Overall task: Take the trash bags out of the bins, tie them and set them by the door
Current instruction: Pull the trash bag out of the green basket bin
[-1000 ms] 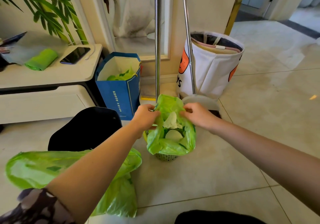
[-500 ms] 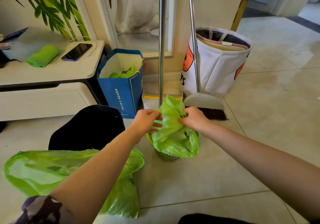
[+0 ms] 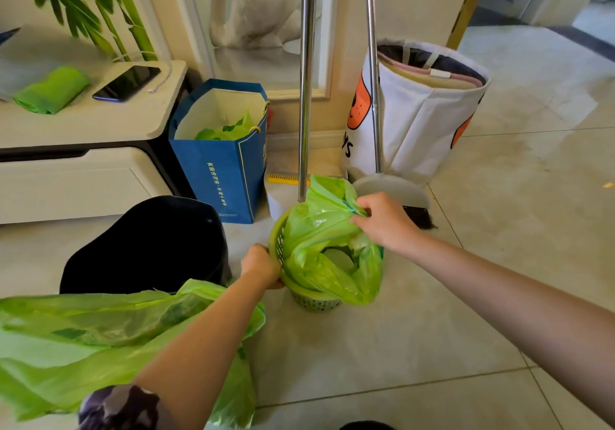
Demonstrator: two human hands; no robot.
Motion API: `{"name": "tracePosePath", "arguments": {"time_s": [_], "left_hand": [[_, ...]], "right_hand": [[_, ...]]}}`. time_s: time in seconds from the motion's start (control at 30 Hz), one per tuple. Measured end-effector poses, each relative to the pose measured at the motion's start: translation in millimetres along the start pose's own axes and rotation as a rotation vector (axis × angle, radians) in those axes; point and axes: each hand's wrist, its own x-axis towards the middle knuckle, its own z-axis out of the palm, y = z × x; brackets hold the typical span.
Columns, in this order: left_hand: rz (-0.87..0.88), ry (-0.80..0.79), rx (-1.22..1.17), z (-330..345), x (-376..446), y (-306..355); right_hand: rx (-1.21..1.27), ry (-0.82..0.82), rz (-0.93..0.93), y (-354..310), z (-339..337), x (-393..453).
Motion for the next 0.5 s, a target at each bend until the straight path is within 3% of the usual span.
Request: {"name": "tracePosePath", "arguments": {"time_s": [0.13, 0.5], "left_hand": [[-0.045, -0.031, -0.151, -1.6, -2.9, -0.5], [-0.040, -0.078, -0.209, -2.1, -4.5, -4.1]], "right_hand": [[0.043, 0.045, -0.024, -15.8, -7.6, 7.9], [0.225, 0.277, -0.169, -83.7, -71.6, 21.0]]}}
